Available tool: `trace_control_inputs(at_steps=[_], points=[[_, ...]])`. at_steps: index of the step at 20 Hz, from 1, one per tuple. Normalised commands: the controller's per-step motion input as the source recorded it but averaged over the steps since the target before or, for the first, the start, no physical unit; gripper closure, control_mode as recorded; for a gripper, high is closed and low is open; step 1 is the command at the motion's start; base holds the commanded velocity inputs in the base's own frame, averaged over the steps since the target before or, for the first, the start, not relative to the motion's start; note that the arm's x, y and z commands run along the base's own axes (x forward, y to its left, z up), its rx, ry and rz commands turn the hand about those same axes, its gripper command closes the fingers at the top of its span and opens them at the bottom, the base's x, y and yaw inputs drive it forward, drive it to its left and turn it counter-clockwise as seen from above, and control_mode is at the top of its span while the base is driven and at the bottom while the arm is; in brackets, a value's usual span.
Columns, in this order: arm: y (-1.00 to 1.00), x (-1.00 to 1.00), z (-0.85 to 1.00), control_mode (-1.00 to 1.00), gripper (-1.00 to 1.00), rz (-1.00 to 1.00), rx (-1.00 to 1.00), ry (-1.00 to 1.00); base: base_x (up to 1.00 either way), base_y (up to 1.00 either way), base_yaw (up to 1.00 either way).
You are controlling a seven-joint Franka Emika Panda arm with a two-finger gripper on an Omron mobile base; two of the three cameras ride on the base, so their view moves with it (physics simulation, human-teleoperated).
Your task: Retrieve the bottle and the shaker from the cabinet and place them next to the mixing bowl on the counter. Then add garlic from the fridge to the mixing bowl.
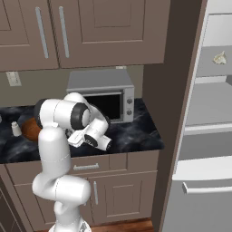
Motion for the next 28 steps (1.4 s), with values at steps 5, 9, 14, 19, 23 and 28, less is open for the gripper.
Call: trace_control_inputs(at_steps=[5, 9, 14, 19, 23, 28], points=[[0.61, -0.27, -0.59, -1.0, 1.0, 0.0, 0.0, -0.19, 0.0, 0.0, 0.0], [0.22, -0.38, -0.44, -1.0, 1.0, -0.02, 0.07, -0.19, 0.0, 0.0, 0.0], [0.13, -0.17, -0.37, -1.0, -1.0, -0.01, 0.11, -0.11, 0.0, 0.0, 0.0], [0.0, -0.03, -0.06, -1.0, -1.0, 0.0, 0.02, 0.0, 0.0, 0.0, 0.0], [0.0, -0.26, 0.0, -1.0, -1.0, -0.02, 0.0, 0.04, 0.0, 0.0, 0.0], [-0.09, -0.36, 0.13, -1.0, -1.0, -0.07, 0.0, 0.16, 0.0, 0.0, 0.0]])
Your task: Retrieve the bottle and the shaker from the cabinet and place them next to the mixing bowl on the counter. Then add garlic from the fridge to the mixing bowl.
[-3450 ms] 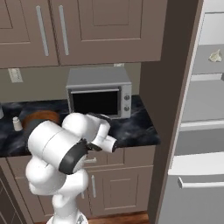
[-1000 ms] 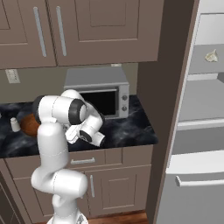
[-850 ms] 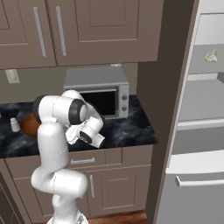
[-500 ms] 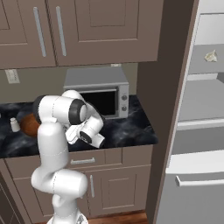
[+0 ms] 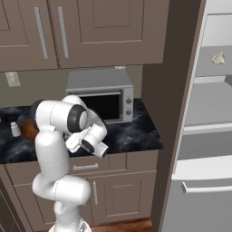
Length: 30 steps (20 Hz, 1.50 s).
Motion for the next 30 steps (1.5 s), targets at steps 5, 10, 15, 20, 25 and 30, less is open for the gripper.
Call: trace_control_inputs(at_steps=[5, 10, 15, 20, 25, 30], points=[[-0.16, -0.12, 0.13, -1.0, -1.0, -0.12, 0.0, 0.23, 0.0, 0.0, 0.0], [-0.01, -0.02, 0.0, -1.0, -1.0, -0.03, -0.04, 0.05, 0.0, 0.0, 0.0], [0.05, 0.0, -0.16, -1.0, -1.0, 0.0, -0.03, -0.1, 0.0, 0.0, 0.0], [0.05, 0.08, -0.34, -1.0, -1.0, 0.0, 0.01, -0.2, 0.0, 0.0, 0.0], [0.0, 0.09, -0.57, -1.0, -1.0, -0.01, 0.0, 0.2, 0.0, 0.0, 0.0], [0.0, -0.13, -0.23, -1.0, -1.0, 0.0, 0.0, -0.08, 0.0, 0.0, 0.0]])
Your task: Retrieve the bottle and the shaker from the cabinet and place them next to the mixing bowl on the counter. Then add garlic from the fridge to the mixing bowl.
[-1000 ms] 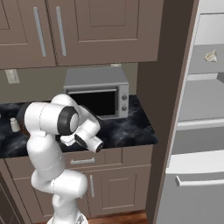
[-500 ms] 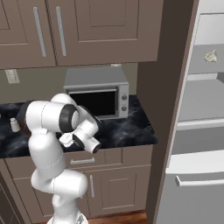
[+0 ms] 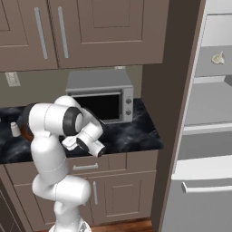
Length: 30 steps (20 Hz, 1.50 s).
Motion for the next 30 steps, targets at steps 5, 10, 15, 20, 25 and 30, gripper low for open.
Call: trace_control_inputs(at_steps=[5, 10, 15, 20, 25, 30], points=[[0.0, -0.08, -0.03, -1.0, -1.0, 0.0, 0.0, -0.53, 0.0, 0.0, 0.0], [0.0, -0.01, -0.37, -1.0, -1.0, 0.0, 0.0, -0.43, 0.0, 0.0, 0.0], [-0.06, -0.17, -0.63, -1.0, -1.0, -0.04, 0.0, -0.09, 0.0, 0.0, 0.0], [-0.24, -0.02, -0.53, -1.0, -1.0, -0.11, -0.05, 0.24, 0.0, 0.0, 0.0], [-0.25, -0.26, -0.41, -1.0, -1.0, -0.05, -0.12, 0.27, 0.0, 0.0, 0.0], [0.02, -0.15, 0.25, -1.0, -1.0, 0.02, 0.04, 0.0, 0.0, 0.0, 0.0]])
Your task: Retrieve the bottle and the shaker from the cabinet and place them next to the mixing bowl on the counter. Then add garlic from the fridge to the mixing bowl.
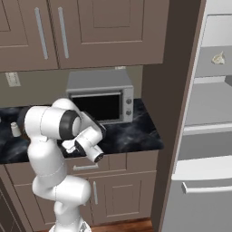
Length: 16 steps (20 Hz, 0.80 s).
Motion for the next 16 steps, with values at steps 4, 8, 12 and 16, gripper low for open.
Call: trace_control_inputs(at_steps=[4, 8, 12, 16], points=[[-0.22, -0.14, 0.0, -1.0, -1.0, -0.03, 0.01, 0.02, 0.0, 0.0, 0.0], [-0.59, 0.0, 0.0, -1.0, -1.0, -0.12, 0.05, 0.12, 0.0, 0.0, 0.0], [-0.54, -0.01, 0.0, -1.0, -1.0, -0.1, 0.06, 0.1, 0.0, 0.0, 0.0], [-0.12, -0.36, 0.01, -1.0, -1.0, 0.0, 0.05, 0.0, 0.0, 0.0, 0.0]])
